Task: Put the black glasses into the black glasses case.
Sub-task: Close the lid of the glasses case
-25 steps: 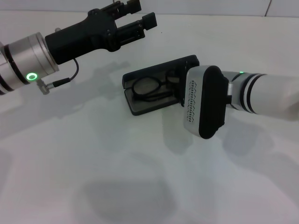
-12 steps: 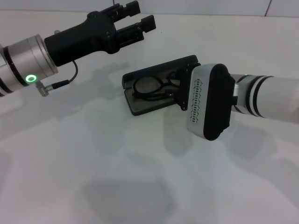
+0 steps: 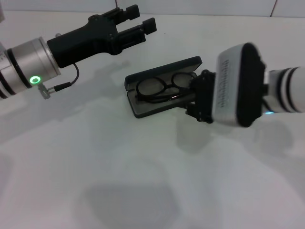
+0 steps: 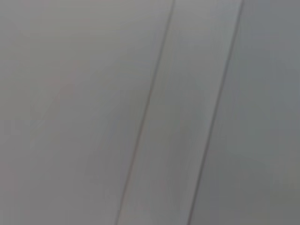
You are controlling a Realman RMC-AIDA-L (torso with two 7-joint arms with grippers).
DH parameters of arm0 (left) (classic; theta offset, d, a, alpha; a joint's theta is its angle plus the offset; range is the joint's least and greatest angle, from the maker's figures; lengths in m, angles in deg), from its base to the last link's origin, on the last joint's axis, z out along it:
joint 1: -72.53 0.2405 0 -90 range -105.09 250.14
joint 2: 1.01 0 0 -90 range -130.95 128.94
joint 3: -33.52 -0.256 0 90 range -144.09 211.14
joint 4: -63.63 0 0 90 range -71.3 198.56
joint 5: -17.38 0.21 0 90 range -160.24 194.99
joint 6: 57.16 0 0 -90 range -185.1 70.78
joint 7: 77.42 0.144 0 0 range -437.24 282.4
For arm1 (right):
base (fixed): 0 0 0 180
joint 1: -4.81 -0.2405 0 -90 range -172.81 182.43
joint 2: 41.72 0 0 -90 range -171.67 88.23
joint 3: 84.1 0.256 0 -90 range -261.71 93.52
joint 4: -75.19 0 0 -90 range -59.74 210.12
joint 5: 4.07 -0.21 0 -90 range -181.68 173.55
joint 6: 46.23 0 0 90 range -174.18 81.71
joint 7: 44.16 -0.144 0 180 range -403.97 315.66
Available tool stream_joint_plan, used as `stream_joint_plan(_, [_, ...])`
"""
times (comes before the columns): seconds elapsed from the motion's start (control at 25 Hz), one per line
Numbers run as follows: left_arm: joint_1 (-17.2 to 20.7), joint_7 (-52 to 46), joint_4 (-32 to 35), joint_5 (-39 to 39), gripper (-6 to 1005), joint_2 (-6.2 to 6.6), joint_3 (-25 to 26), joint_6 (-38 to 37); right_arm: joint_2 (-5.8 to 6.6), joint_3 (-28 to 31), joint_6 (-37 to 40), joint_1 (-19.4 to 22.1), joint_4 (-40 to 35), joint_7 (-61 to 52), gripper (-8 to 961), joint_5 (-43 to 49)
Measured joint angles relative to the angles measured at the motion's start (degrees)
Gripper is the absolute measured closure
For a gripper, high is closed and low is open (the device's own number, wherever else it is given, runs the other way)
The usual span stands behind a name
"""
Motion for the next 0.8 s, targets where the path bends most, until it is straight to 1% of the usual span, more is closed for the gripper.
stream_joint_plan(0.04, [-0.10,-0.06,0.03,0.01,246,-0.12,0.00,1.29,-0.01,3.03,5.12,0.18,-0.32,2.24,684,-2.93])
stream_joint_plan(0.12, [-0.53,-0.09,0.04,0.01,246,-0.53,0.00,4.27,-0.03,7.56,11.66,0.53,-0.36,5.79,684,-7.06])
stream_joint_plan(0.16, [-0.89,-0.09,0.06,0.01,246,-0.86,0.00,6.04,-0.06,10.74,15.67,0.79,-0.09,8.08,683,-9.80])
stream_joint_plan(0.2, [-1.32,-0.09,0.06,0.06,246,-1.24,0.00,8.17,-0.07,16.92,23.49,1.24,1.07,12.53,683,-14.85])
stream_joint_plan(0.24, [-1.72,-0.08,0.07,0.13,246,-1.57,0.00,9.95,-0.07,16.92,23.49,1.24,1.07,12.53,683,-14.85])
stream_joint_plan(0.32, [-2.60,0.04,0.07,0.58,246,-2.32,0.00,14.32,-0.04,22.55,29.58,1.52,3.08,15.91,682,-18.09])
stream_joint_plan(0.44, [-3.94,0.30,0.15,2.36,246,-3.19,-0.06,20.32,-0.01,30.25,37.33,1.79,6.61,20.10,682,-20.15])
stream_joint_plan(0.68, [-6.27,0.31,3.41,6.15,246,-3.28,-0.09,32.62,0.16,40.68,49.20,2.90,11.51,25.43,680,-21.72])
stream_joint_plan(0.8, [-6.73,0.72,4.62,7.62,246,-3.33,-0.09,36.85,0.20,45.69,53.60,3.04,14.29,27.36,680,-22.42])
